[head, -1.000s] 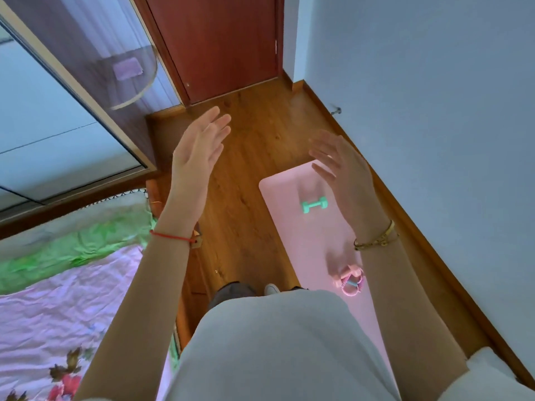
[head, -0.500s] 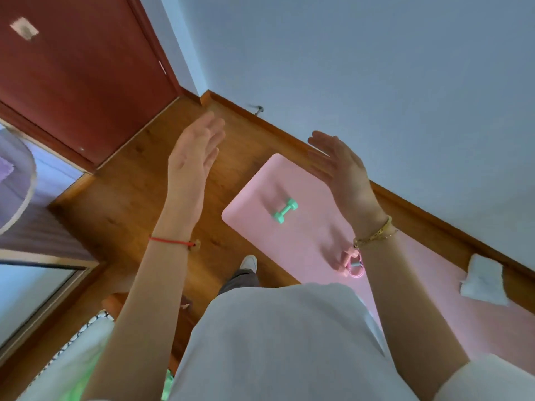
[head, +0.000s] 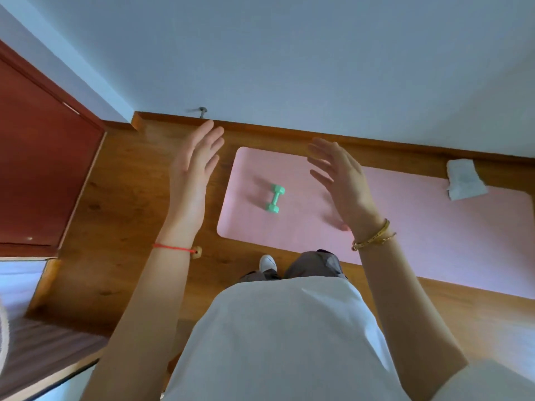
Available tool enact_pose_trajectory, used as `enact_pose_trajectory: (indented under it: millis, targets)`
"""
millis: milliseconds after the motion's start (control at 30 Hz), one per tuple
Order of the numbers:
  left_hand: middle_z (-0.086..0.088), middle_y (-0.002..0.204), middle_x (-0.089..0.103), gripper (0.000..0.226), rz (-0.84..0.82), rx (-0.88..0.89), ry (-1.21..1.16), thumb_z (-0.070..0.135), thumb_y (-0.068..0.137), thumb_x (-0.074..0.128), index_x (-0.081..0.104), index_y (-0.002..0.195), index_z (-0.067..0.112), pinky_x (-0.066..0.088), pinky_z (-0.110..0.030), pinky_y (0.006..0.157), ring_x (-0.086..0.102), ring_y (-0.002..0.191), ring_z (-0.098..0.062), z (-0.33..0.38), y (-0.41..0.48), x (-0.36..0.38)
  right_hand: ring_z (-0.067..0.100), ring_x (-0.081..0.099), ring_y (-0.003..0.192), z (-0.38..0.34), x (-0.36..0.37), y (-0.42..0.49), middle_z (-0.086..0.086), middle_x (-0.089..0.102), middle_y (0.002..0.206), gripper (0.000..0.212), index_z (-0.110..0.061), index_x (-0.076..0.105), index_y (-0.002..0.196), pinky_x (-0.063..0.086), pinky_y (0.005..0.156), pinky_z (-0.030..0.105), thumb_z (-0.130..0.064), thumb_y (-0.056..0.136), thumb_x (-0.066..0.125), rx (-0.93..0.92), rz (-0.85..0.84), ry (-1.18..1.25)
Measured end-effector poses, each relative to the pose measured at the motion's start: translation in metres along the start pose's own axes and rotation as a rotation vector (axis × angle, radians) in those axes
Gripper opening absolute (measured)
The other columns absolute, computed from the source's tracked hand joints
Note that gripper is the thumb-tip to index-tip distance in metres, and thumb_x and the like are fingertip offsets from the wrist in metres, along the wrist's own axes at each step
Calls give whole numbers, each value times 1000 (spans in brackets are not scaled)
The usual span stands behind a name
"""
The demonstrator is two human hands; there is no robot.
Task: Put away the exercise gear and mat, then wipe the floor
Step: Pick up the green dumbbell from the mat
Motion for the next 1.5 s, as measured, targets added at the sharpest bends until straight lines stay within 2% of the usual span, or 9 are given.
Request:
enact_pose_trajectory:
  millis: [300, 533, 733, 900, 1133, 1267, 1333, 1400, 1500]
  targets:
    - [4, 139, 61, 33, -78, -28, -3, 30, 106, 48, 55, 138, 24, 45, -34, 112, 60, 127, -8, -9, 22, 17, 18, 60, 120, 17, -14, 1, 0, 62, 130, 36, -18, 59, 125, 48, 105, 35, -34, 107, 33, 54, 143, 20]
    - [5, 137, 62, 31, -89, -44, -23, 28, 106, 46, 56, 136, 24, 44, -36, 114, 60, 127, -8, -17, 20, 45, 18, 61, 120, 23, -36, 9, 3, 61, 132, 38, -13, 57, 130, 48, 105, 34, -32, 107, 34, 78, 140, 9]
    - [9, 133, 65, 29, -57, -131, -22, 30, 104, 52, 60, 132, 28, 48, -29, 107, 62, 124, -7, -40, 29, 63, 19, 61, 119, 39, -52, 28, 4, 62, 131, 39, -12, 57, 130, 48, 105, 34, -32, 107, 33, 131, 150, -27]
    - [8, 132, 66, 20, -45, -223, -7, 32, 102, 55, 65, 119, 36, 51, -26, 102, 64, 120, -6, -70, 53, 75, 19, 62, 115, 60, -67, 61, 4, 64, 127, 37, -11, 59, 128, 49, 103, 33, -29, 107, 34, 205, 184, -50]
    - [7, 128, 68, 22, -35, -387, 4, 34, 105, 49, 63, 122, 31, 52, -24, 99, 67, 116, -10, -162, 114, 87, 21, 60, 117, 126, -73, 145, 3, 64, 125, 35, -13, 59, 127, 47, 106, 37, -30, 106, 37, 348, 157, -128]
    - [7, 126, 67, 25, -26, -455, 22, 31, 105, 49, 61, 127, 26, 54, -14, 87, 67, 113, -8, -229, 154, 88, 21, 59, 116, 186, -77, 203, 2, 63, 123, 34, -14, 59, 126, 46, 106, 37, -29, 105, 38, 419, 148, -175]
    - [6, 127, 66, 30, -45, -470, 63, 32, 105, 49, 60, 130, 23, 54, -13, 86, 67, 113, -8, -268, 175, 87, 22, 59, 117, 220, -80, 230, 2, 64, 123, 33, -14, 60, 126, 47, 104, 36, -28, 105, 39, 454, 152, -186]
    - [4, 130, 66, 33, -67, -482, 111, 33, 105, 50, 59, 133, 21, 53, -15, 89, 66, 116, -10, -310, 195, 86, 24, 59, 118, 255, -81, 255, 4, 64, 124, 33, -13, 60, 126, 47, 103, 37, -28, 104, 40, 484, 153, -200]
    - [0, 131, 65, 33, -94, -520, 167, 31, 103, 52, 59, 134, 20, 51, -28, 101, 64, 119, -14, -384, 225, 85, 24, 58, 116, 315, -84, 287, 6, 63, 126, 33, -11, 59, 126, 45, 105, 40, -27, 104, 41, 527, 145, -212]
Point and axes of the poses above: each hand's wrist, its own y-axis towards the middle knuckle, its own x-axis out of the palm, z = x × y, the point moved 2 cm from there along y, towards the middle knuckle
